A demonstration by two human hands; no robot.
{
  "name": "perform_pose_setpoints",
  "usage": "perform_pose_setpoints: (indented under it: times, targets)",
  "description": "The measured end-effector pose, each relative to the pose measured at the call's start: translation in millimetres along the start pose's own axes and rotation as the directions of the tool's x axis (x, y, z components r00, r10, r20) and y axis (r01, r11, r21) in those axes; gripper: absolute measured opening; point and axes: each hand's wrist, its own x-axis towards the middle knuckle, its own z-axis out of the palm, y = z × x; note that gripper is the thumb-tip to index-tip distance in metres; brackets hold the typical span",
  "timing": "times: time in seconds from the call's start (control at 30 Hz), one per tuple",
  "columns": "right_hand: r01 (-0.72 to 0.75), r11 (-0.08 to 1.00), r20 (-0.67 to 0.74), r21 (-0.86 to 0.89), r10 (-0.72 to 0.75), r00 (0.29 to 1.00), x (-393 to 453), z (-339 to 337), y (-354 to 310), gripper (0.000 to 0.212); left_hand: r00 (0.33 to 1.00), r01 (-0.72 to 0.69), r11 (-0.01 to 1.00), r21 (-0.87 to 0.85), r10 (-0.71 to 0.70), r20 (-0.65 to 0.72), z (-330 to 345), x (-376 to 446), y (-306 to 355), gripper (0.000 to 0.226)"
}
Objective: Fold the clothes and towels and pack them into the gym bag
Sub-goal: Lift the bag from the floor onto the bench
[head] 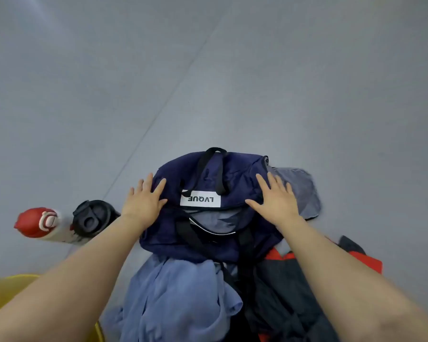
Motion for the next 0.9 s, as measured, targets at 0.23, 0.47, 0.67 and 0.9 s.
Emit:
perform_pose_setpoints:
  times: [0.23,0.47,0.67,0.9]
  targets:
    - [-0.122,0.989,0.052,0.078,0.118,0.992,40,38,-16,0.085,0.989,0.138,0.967,-0.215,-0.121,0.089,36,35,-4,0.061]
    - [-0.163,0.980,0.044,0.111,0.159,0.986,34,65,-20,0.092,0.994,0.096,0.983,-0.158,-0.087,0.065,48,40,-8,0.055]
    - [-0.077,0.993,-0.079,0.089,0.084,0.993,27,55,-31,0.083,0.991,0.068,0.947,-0.315,-0.099,-0.085,32,28,-3,0.052]
    - [-0.047,0.979,-0.119,0.199,0.071,0.990,3,19,-40,0.063,0.971,0.025,0.921,-0.390,-0.115,-0.211,-10,-2,8,0.047]
